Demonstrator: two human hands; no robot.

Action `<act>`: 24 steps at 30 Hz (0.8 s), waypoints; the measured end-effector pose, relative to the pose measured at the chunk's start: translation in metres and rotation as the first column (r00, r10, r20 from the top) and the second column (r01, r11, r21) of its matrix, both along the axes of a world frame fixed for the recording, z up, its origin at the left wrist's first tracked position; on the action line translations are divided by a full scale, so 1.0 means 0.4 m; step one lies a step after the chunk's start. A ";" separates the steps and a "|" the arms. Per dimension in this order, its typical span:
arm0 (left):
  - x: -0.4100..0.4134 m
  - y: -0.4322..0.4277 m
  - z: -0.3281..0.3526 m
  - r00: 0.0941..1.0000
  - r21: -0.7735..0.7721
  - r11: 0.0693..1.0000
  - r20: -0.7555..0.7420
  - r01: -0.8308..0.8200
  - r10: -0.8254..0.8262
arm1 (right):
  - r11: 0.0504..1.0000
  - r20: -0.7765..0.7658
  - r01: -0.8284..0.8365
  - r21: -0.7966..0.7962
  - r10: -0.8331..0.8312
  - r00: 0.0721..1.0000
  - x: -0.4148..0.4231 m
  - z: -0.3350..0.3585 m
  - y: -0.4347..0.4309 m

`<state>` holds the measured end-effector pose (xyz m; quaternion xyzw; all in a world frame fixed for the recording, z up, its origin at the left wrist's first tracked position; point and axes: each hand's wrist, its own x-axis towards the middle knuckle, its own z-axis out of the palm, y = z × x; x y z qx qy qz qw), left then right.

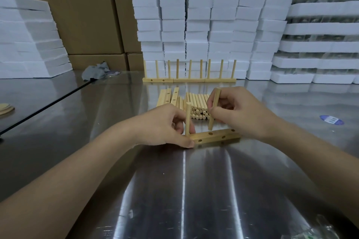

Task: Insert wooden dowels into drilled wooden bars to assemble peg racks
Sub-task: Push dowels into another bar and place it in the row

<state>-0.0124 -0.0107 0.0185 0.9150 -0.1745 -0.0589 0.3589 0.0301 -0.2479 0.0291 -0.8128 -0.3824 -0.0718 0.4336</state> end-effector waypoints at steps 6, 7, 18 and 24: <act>0.007 0.011 -0.004 0.999 0.001 0.999 0.015 -0.039 0.039 | 0.992 0.052 0.051 -0.120 -0.045 0.998 0.004 -0.012 0.001; 0.009 0.012 -0.005 0.999 0.000 0.999 0.015 -0.045 0.045 | 0.989 0.060 0.057 -0.133 -0.049 0.997 0.004 -0.012 0.002; 0.016 0.017 -0.010 0.999 -0.022 0.999 -0.001 -0.042 0.042 | 0.977 0.129 0.038 -0.209 -0.011 0.992 0.002 -0.009 0.003; 0.016 0.017 -0.009 0.999 -0.014 0.999 0.000 -0.039 0.039 | 0.961 0.167 0.082 -0.265 -0.038 0.985 0.008 -0.004 -0.004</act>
